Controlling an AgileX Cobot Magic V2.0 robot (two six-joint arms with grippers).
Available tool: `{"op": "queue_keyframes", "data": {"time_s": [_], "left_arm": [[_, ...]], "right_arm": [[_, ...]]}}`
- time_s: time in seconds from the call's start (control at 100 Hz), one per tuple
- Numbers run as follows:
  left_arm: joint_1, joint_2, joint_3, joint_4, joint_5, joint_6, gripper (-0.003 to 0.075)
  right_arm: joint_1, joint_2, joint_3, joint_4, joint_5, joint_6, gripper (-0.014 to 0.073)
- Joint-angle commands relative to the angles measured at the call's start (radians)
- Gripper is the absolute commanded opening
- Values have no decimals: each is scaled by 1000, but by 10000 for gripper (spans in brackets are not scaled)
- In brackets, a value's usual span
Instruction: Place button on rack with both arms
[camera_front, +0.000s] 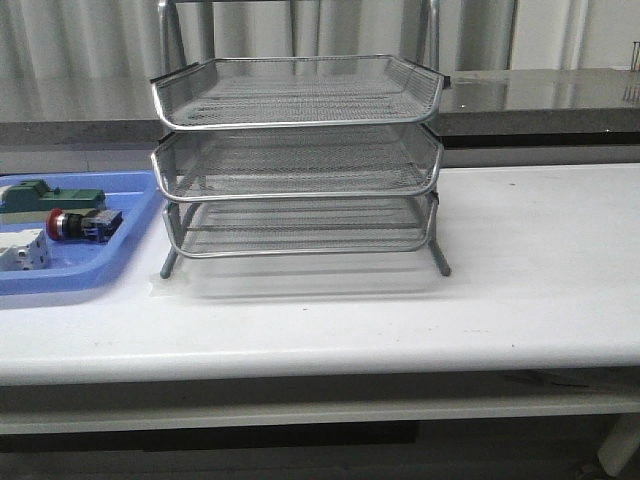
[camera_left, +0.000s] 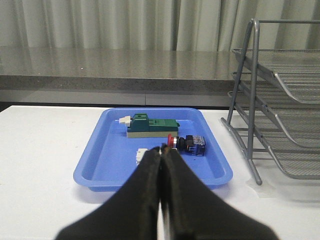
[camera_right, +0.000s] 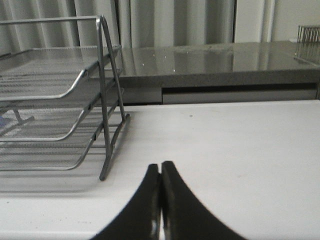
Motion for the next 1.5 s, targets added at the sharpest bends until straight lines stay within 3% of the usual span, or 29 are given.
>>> {"op": "queue_keyframes", "data": {"time_s": [0.0,0.28,0.61,0.95,1.22,1.34,1.49], "left_arm": [[-4,-30,55,-6,-83,-10,-21],[-4,-30,55,-6,-83,-10,-21],[-4,-30,55,-6,-83,-10,-21],[-4,-30,55,-6,-83,-10,-21],[-4,-30,55,-6,-83,-10,-21],[-4,-30,55,-6,-83,-10,-21],[-4,-30,55,-6,-83,-10,-21]], "right_arm": [[-4,-20,-32,4,-107,-2,-67],[-4,78,-259,149,127,-2,-67],[-4,468,-572,168,353,-2,-67],[-4,836,-746,244,420,-2,-67],[-1,1010,-751,500,425,-4,-60],[-1,1047,-751,564,426,-13,24],[-1,1061,-751,617,422,-13,253]]}}
